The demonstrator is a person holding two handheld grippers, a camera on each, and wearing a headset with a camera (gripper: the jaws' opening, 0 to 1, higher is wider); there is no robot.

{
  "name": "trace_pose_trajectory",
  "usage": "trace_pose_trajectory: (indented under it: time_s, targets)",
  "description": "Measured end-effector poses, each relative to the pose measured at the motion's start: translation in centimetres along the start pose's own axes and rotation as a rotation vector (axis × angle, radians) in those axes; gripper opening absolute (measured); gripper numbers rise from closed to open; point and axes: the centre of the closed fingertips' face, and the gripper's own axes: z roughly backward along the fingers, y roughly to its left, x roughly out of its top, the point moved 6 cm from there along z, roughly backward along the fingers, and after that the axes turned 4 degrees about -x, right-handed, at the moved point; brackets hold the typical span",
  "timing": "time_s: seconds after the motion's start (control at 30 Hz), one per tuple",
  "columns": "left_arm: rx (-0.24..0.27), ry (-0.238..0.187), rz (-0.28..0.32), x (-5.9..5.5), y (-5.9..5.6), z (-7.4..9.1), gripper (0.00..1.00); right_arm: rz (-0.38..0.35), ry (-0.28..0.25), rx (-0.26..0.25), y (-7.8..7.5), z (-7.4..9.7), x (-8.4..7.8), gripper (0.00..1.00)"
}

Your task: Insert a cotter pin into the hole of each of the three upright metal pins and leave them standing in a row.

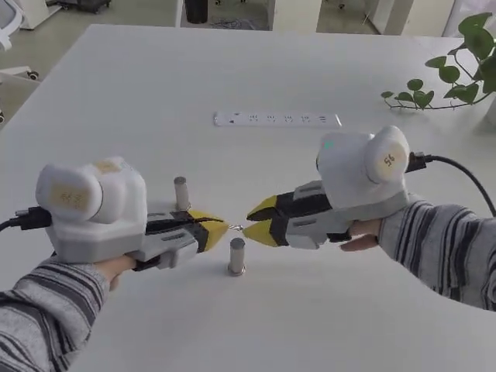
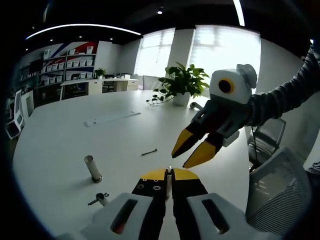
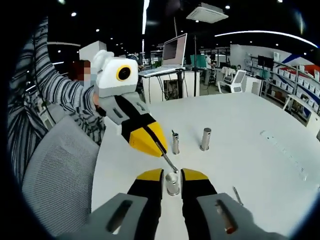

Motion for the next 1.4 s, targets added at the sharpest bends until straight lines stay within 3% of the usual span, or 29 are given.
trace_pose_trajectory:
  time_s: [0.07, 0.17, 0.27, 0.4, 0.5, 0.83, 1.1, 1.4]
  targets:
    - [-0.019, 0.005, -0.007, -0.1, -0.1, 0.1, 0.00, -0.073, 0.010, 0.032, 0.2, 0.1, -0.4, 0.11]
    - [-0.044, 0.002, -0.022, -0.2, -0.4, 0.3, 0.00, -0.086, 0.004, 0.039, -0.6, 0.4, -0.9, 0.12]
    - [-0.080, -0.014, -0.022, -0.2, -0.8, 0.6, 0.00, -0.167, -0.009, 0.092, -0.1, 0.5, -1.2, 0.13]
    - [-0.102, -0.021, -0.015, -0.3, -1.0, 0.7, 0.00, -0.182, -0.006, 0.106, 0.4, 0.7, -1.5, 0.12]
    - [-0.116, -0.026, -0.012, -0.4, -1.2, 0.8, 0.00, -0.223, -0.008, 0.156, 1.0, 0.8, -1.7, 0.12]
    - [-0.185, -0.023, -0.024, -0.5, -2.3, 0.8, 0.00, -0.226, -0.031, 0.232, 2.4, 0.8, -1.5, 0.09]
    - [-0.216, -0.050, -0.016, 0.1, -2.8, 0.7, 0.00, -0.232, -0.031, 0.255, 2.8, 0.6, -1.7, 0.06]
    - [-0.236, -0.051, -0.001, 0.0, -3.1, 0.7, 0.00, -0.222, -0.049, 0.269, 3.1, 0.7, -1.2, 0.02]
